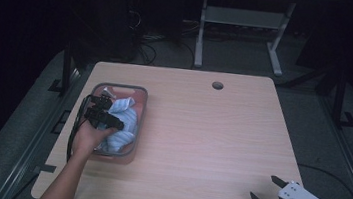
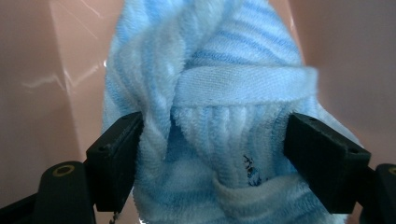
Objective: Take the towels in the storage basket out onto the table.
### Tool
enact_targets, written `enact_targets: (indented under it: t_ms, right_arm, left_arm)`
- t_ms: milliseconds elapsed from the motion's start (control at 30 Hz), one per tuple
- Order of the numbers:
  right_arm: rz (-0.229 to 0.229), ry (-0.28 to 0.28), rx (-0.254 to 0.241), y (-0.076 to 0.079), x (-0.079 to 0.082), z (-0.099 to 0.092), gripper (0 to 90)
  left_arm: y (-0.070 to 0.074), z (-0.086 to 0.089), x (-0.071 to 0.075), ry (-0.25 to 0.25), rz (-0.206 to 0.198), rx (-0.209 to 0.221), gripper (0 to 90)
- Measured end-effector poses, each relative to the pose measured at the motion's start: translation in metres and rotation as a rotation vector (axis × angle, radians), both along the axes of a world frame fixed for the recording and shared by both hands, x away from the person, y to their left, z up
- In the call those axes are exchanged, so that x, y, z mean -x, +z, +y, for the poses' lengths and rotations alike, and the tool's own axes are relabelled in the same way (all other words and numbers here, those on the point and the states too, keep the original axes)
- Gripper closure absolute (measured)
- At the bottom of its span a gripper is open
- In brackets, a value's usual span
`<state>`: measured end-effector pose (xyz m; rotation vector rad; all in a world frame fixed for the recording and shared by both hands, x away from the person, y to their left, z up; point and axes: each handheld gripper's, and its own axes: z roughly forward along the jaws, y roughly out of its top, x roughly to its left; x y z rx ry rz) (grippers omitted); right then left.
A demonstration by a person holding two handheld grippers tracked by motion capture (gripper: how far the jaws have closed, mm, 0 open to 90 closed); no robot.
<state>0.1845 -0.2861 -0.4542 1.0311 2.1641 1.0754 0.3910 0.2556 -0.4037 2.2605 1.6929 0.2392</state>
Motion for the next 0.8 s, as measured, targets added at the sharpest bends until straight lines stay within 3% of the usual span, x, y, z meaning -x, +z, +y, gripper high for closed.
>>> enact_targets:
  t_ms: [133,300,400,533,800]
  right_arm:
    - [0.002,0.000,-0.004,0.000,0.000,-0.001,13.6]
    - [-0.004,0.002,-0.007,0.001,0.000,-0.001,13.6]
    - [-0.007,0.004,-0.009,0.001,0.001,-0.001,13.6]
    - [-0.001,-0.004,-0.020,0.001,0.001,-0.002,13.6]
    - [-0.017,-0.014,-0.030,0.002,0.001,-0.005,13.6]
  left_arm:
    - [-0.006,-0.001,-0.002,-0.005,0.039,-0.003,31.9]
    - [-0.006,-0.002,-0.003,-0.037,0.034,-0.020,49.3]
    - [-0.005,-0.002,-0.002,-0.032,0.031,-0.008,58.5]
    - [-0.003,-0.001,0.001,-0.031,0.016,0.014,64.6]
    - [0.010,0.006,0.009,-0.037,-0.029,0.087,67.6]
